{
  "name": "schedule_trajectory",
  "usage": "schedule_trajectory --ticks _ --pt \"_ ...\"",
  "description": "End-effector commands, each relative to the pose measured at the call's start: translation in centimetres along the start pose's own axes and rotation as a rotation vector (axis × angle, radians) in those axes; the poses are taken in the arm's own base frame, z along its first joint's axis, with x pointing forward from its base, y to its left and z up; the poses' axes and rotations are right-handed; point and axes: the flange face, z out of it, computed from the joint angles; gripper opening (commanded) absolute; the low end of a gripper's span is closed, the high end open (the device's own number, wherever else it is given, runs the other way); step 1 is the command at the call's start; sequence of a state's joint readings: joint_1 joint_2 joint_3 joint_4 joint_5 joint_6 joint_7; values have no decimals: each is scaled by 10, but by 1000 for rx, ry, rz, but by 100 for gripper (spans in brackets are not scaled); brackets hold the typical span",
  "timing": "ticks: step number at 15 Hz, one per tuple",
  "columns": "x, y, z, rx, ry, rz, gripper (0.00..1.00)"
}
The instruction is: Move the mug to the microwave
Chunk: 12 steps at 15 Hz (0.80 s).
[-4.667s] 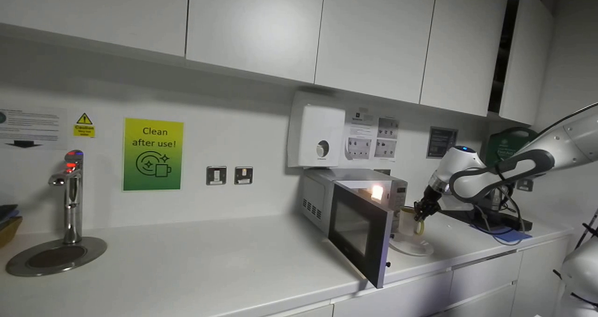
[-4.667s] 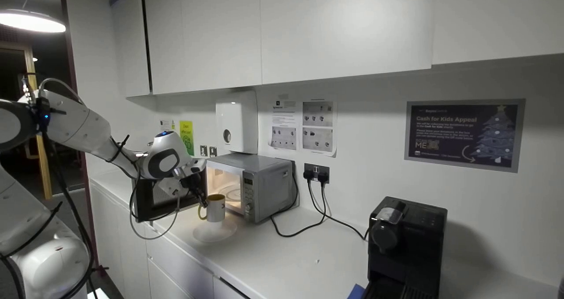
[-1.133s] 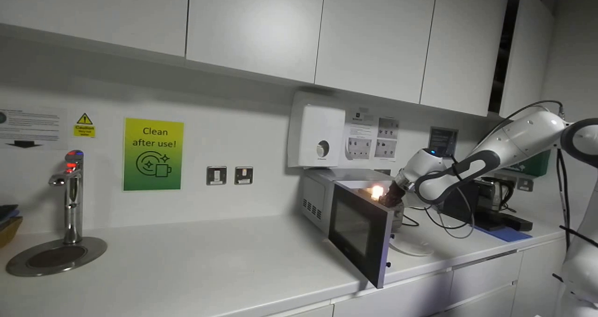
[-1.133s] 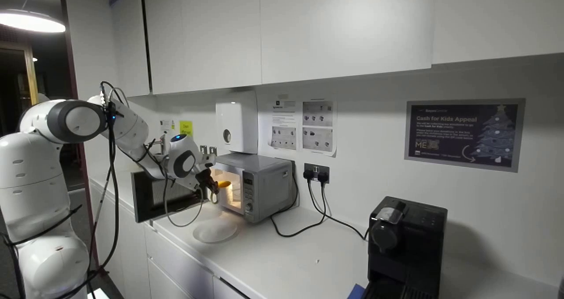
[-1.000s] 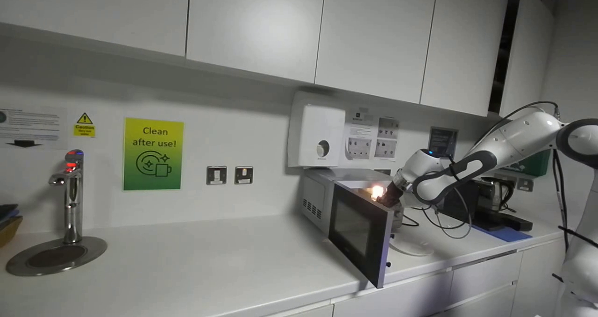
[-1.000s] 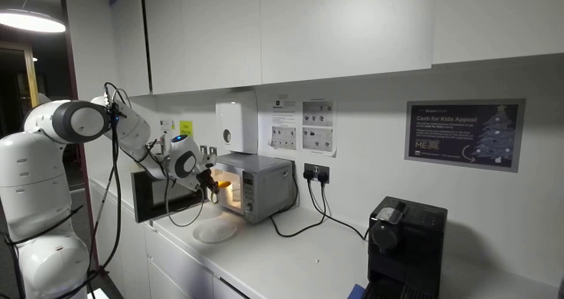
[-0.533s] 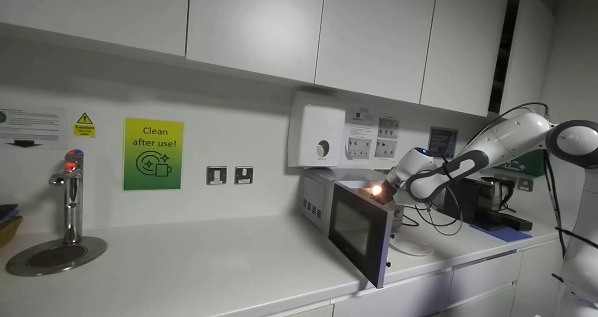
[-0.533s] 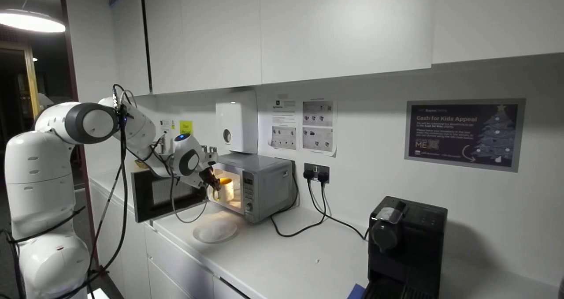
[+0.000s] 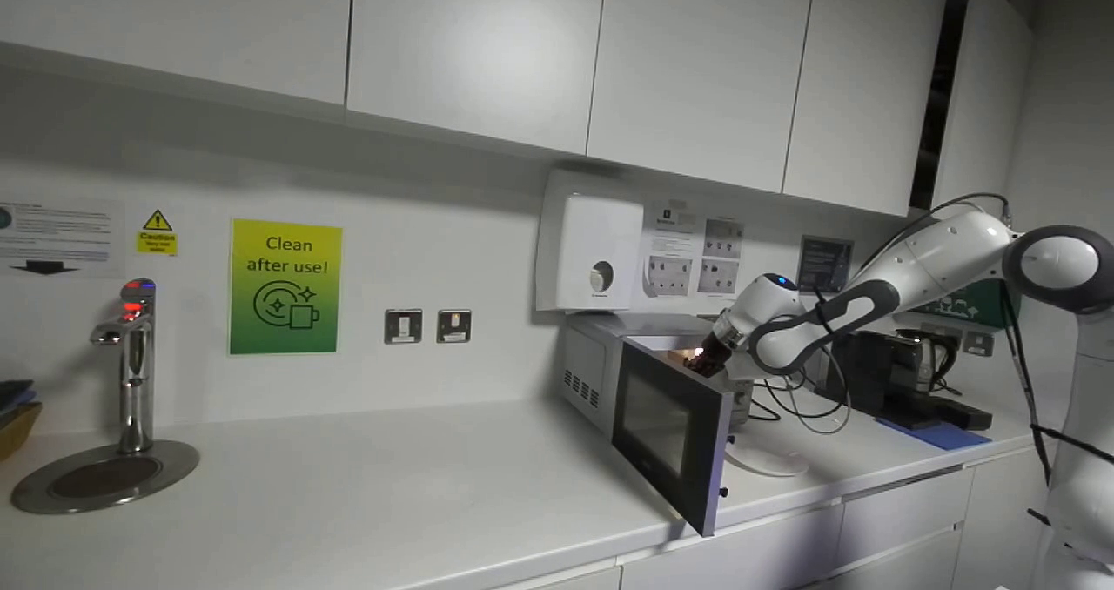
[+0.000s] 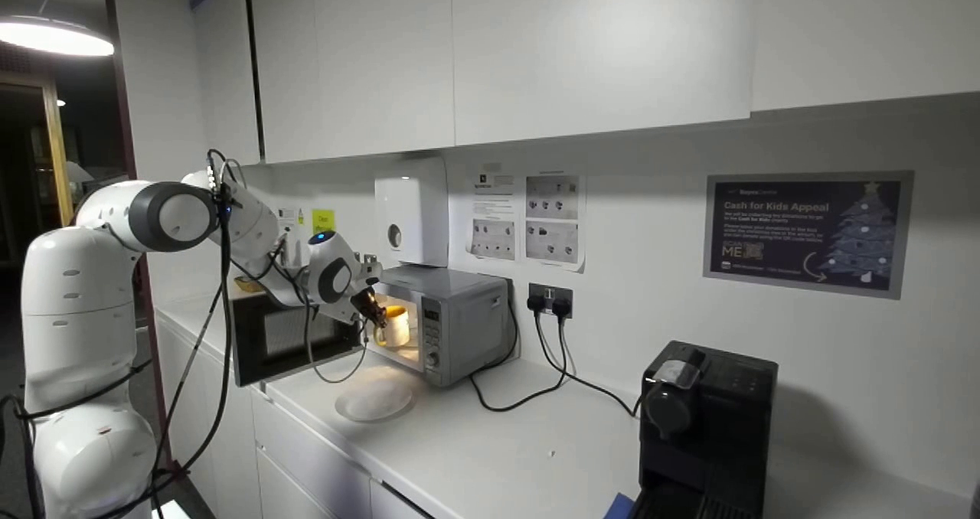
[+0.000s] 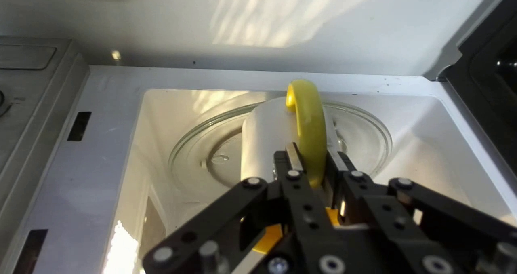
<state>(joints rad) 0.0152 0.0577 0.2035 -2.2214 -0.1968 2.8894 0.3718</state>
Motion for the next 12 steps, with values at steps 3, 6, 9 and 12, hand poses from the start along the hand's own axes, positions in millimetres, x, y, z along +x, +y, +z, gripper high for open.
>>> schedule_trajectory --ticks 3,6,9,12 --pt "22 -1 3 4 16 -53 4" --pt "30 -1 7 5 18 -69 4" --pt "35 -1 10 9 21 -76 4" --pt "38 0 14 10 23 -79 4"
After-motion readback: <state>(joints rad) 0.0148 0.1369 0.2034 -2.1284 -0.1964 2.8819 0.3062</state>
